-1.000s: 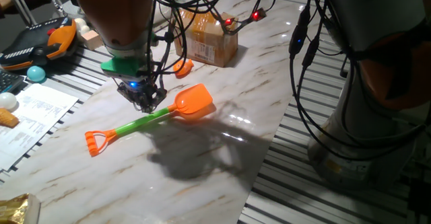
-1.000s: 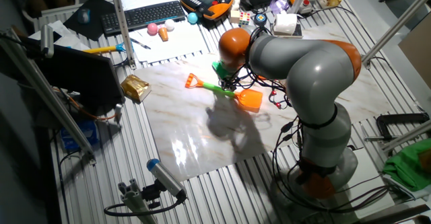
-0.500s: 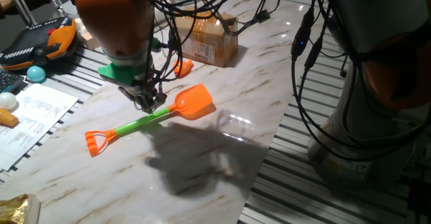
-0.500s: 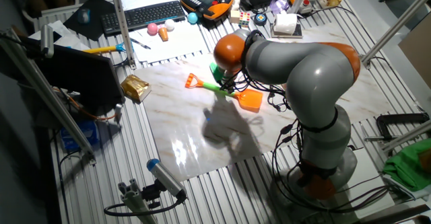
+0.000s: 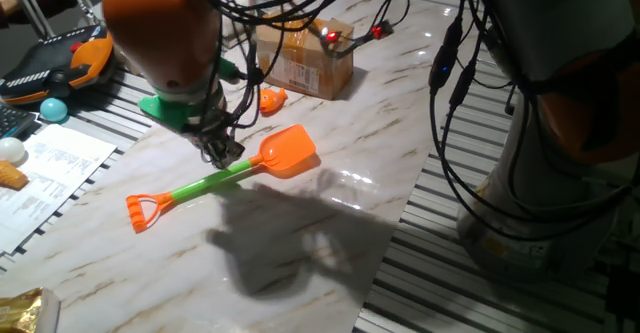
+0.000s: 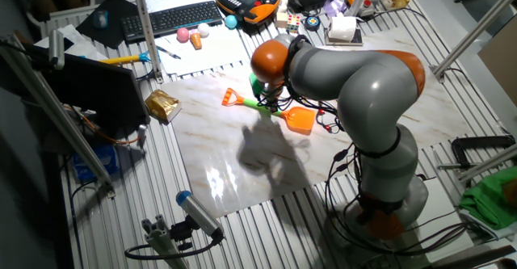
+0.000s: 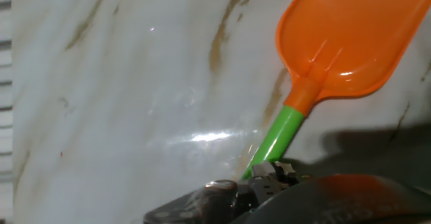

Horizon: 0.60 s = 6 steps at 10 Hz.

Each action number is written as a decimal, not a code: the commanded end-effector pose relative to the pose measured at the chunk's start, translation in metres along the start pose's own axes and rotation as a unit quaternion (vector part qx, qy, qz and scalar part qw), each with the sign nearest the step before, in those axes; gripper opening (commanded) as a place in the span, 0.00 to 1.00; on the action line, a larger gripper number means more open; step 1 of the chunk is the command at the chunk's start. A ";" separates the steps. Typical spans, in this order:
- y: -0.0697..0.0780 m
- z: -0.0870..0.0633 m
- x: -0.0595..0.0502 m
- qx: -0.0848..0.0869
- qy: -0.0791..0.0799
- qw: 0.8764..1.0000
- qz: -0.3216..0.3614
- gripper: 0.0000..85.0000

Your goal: Use a shovel to scoop up an object

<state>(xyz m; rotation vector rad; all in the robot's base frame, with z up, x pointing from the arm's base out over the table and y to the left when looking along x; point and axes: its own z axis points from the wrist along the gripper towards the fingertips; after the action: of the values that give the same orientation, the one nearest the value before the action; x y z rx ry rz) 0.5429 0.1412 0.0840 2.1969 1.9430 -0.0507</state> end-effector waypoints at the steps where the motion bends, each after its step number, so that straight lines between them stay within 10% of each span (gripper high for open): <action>1: 0.000 0.001 0.000 0.077 -0.067 0.896 0.432 0.01; 6: -0.005 0.014 -0.006 0.093 -0.073 0.886 0.448 0.01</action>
<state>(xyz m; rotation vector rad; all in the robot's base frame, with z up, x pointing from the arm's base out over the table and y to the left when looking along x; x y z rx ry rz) 0.5390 0.1336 0.0711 2.3860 1.6996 -0.1491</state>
